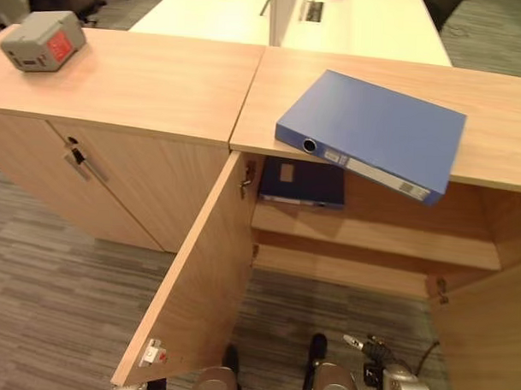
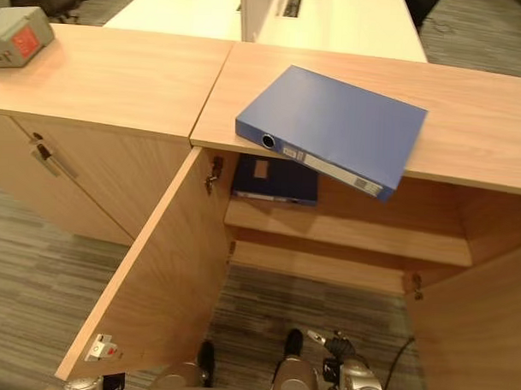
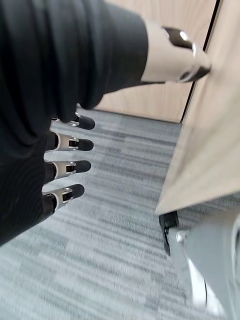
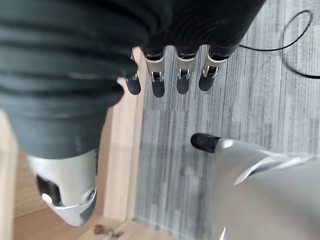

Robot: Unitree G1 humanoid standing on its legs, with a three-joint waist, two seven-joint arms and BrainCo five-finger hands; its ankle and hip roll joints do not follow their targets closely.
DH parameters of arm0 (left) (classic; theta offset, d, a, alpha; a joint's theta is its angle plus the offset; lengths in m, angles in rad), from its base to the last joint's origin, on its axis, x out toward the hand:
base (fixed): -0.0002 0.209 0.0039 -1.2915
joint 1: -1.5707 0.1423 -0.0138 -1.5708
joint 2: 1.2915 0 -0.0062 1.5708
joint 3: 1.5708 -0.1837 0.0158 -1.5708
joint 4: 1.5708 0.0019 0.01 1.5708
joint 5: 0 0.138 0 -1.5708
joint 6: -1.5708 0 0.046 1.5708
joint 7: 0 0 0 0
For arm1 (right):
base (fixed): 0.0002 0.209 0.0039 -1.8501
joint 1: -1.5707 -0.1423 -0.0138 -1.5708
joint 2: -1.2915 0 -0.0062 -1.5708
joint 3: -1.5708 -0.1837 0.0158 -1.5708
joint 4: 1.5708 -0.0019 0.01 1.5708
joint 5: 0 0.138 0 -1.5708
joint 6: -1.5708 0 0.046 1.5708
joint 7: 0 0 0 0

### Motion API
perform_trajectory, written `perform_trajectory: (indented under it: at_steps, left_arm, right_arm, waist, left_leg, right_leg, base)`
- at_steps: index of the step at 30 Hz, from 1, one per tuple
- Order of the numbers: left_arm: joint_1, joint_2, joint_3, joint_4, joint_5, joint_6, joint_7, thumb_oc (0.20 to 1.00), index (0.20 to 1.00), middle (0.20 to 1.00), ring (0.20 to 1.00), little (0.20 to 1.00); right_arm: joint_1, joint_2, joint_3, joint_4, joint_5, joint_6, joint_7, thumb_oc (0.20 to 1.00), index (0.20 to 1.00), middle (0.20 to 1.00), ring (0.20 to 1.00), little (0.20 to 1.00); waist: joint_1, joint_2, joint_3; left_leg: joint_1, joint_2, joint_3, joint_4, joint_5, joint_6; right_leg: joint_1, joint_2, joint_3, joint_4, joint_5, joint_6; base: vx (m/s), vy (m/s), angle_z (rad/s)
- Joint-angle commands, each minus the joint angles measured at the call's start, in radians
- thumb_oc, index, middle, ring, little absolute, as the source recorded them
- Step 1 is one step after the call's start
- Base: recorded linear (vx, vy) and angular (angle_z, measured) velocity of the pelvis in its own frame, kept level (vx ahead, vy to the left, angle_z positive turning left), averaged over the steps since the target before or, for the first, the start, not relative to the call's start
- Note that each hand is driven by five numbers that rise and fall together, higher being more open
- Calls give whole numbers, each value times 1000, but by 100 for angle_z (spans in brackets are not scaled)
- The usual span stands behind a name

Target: Put the empty folder in the office cabinet

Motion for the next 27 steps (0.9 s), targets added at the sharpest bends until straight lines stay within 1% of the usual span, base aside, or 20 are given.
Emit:
perform_trajectory:
  at_steps: [1,2,3,4,6,7,9,11,13,15,16,17,18,19,21,22,23,25,26,27]
  left_arm:
    - [-86,-20,-16,-52,27,-40,-6,1000,1000,1000,1000,1000]
    - [-84,-20,-15,-51,26,-40,-7,1000,1000,1000,1000,1000]
    - [-80,-20,-15,-50,30,-41,-7,1000,1000,1000,1000,1000]
    - [-80,-17,-15,-43,35,-40,-9,1000,1000,1000,1000,1000]
    - [-79,-16,-13,-35,35,-42,-10,1000,1000,1000,1000,1000]
    - [-70,-16,-6,-38,30,-43,-7,1000,1000,1000,1000,1000]
    - [-67,-18,-4,-33,27,-43,-7,1000,1000,1000,1000,1000]
    - [-59,-31,4,-28,2,-47,-3,1000,1000,1000,1000,1000]
    - [-56,-38,3,-29,-8,-47,-2,1000,1000,1000,1000,1000]
    - [-54,-48,-3,-35,-11,-46,-5,1000,1000,1000,1000,1000]
    - [-54,-48,-3,-35,-11,-46,-4,1000,1000,1000,1000,1000]
    - [-58,-56,-11,-31,-6,-42,-9,1000,1000,1000,1000,1000]
    - [-58,-56,-11,-31,-6,-42,-9,1000,1000,1000,1000,1000]
    - [-64,-63,-16,-28,-6,-41,-11,1000,1000,1000,1000,1000]
    - [-64,-71,-20,-27,-8,-41,-11,1000,1000,1000,1000,1000]
    - [-65,-71,-20,-27,-8,-41,-11,1000,1000,1000,1000,1000]
    - [-62,-78,-20,-26,-13,-40,-12,1000,1000,1000,1000,1000]
    - [-62,-79,-20,-22,-17,-42,-11,1000,1000,1000,1000,1000]
    - [-59,-84,-21,-33,-38,-44,-9,1000,1000,1000,1000,1000]
    - [-59,-84,-21,-33,-38,-44,-9,1000,1000,1000,1000,1000]
  right_arm:
    - [4,-10,12,-79,-23,-24,-2,1000,1000,1000,1000,1000]
    - [8,-8,11,-81,-21,-23,-1,1000,1000,1000,1000,1000]
    - [17,-5,3,-87,-9,-23,-1,1000,1000,1000,1000,1000]
    - [21,-3,2,-88,-1,-25,0,1000,1000,1000,1000,1000]
    - [26,1,3,-93,0,-25,2,1000,1000,1000,1000,1000]
    - [24,0,16,-97,-8,-25,6,1000,1000,1000,1000,1000]
    - [25,-1,24,-99,-13,-23,10,1000,1000,1000,1000,1000]
    - [26,-9,35,-110,-24,-22,15,1000,1000,1000,1000,1000]
    - [29,-13,39,-115,-26,-22,16,1000,1000,1000,1000,1000]
    - [39,-27,42,-127,-34,-25,16,1000,1000,1000,1000,1000]
    - [39,-27,42,-127,-34,-24,16,1000,1000,1000,1000,1000]
    - [43,-39,44,-133,-34,-25,16,1000,1000,1000,1000,1000]
    - [43,-40,44,-134,-34,-25,16,1000,1000,1000,1000,1000]
    - [45,-49,41,-124,-28,-30,13,1000,1000,1000,1000,1000]
    - [46,-60,42,-111,-29,-31,12,1000,1000,1000,1000,1000]
    - [46,-60,42,-110,-29,-31,12,1000,1000,1000,1000,1000]
    - [43,-69,48,-97,-35,-31,14,1000,1000,1000,1000,1000]
    - [40,-73,53,-91,-36,-32,15,1000,1000,1000,1000,1000]
    - [34,-82,60,-85,-34,-32,16,1000,1000,1000,1000,1000]
    - [34,-82,60,-84,-34,-32,16,1000,1000,1000,1000,1000]
  waist:
    - [2,3,-21]
    - [2,-2,-31]
    - [4,-13,-49]
    - [8,-18,-60]
    - [17,-24,-67]
    - [35,-31,-80]
    - [38,-32,-90]
    - [39,-28,-99]
    - [36,-25,-99]
    - [28,-12,-96]
    - [27,-11,-95]
    - [21,0,-92]
    - [20,1,-92]
    - [13,12,-88]
    - [9,24,-83]
    - [8,25,-82]
    - [5,34,-78]
    - [6,35,-73]
    - [15,33,-54]
    - [13,33,-53]
  left_leg:
    - [63,-58,-70,-13,-126,-35]
    - [60,-60,-73,-13,-123,-36]
    - [56,-60,-81,-11,-118,-43]
    - [53,-56,-82,-10,-114,-47]
    - [53,-52,-78,-9,-113,-54]
    - [43,-34,-67,-6,-101,-70]
    - [39,-22,-64,-9,-94,-79]
    - [31,17,-63,-10,-69,-110]
    - [26,32,-67,-10,-58,-120]
    - [18,69,-75,-9,-27,-146]
    - [19,70,-76,-9,-27,-147]
    - [11,99,-78,-7,-2,-167]
    - [11,100,-80,-7,-1,-167]
    - [6,126,-81,-7,24,-184]
    - [3,149,-86,-5,44,-199]
    - [3,150,-87,-5,45,-200]
    - [4,169,-94,1,53,-208]
    - [3,174,-104,14,52,-210]
    - [-19,159,-167,81,38,-201]
    - [-23,158,-171,87,35,-201]
  right_leg:
    - [57,-59,96,34,-65,39]
    - [66,-55,145,17,-63,42]
    - [96,-48,252,-24,-65,46]
    - [116,-50,280,-48,-69,47]
    - [150,-56,279,-87,-81,48]
    - [186,-76,250,-156,-76,58]
    - [198,-71,242,-187,-81,58]
    - [225,-38,237,-245,-104,54]
    - [235,-21,238,-262,-112,47]
    - [261,23,223,-293,-140,30]
    - [262,24,221,-294,-140,29]
    - [276,55,206,-308,-160,15]
    - [277,56,205,-308,-160,15]
    - [293,85,189,-318,-178,1]
    - [304,112,175,-320,-195,-10]
    - [304,113,174,-320,-195,-11]
    - [310,132,175,-320,-209,-22]
    - [312,139,176,-320,-212,-28]
    - [307,141,187,-320,-208,-41]
    - [308,141,184,-320,-208,-41]
  base:
    - [-14,-77,3]
    - [5,-148,9]
    - [5,-221,11]
    - [-6,-258,6]
    - [-41,-195,-19]
    - [-61,-236,-34]
    - [-52,-233,-52]
    - [-66,-284,-25]
    - [-53,-204,8]
    - [-70,-245,2]
    - [-73,-242,8]
    - [-50,-163,9]
    - [-93,-312,9]
    - [-67,-228,1]
    - [-66,-221,8]
    - [-46,-192,18]
    - [-25,-122,14]
    - [-58,-175,3]
    - [-77,-171,1]
    - [-103,-166,-9]
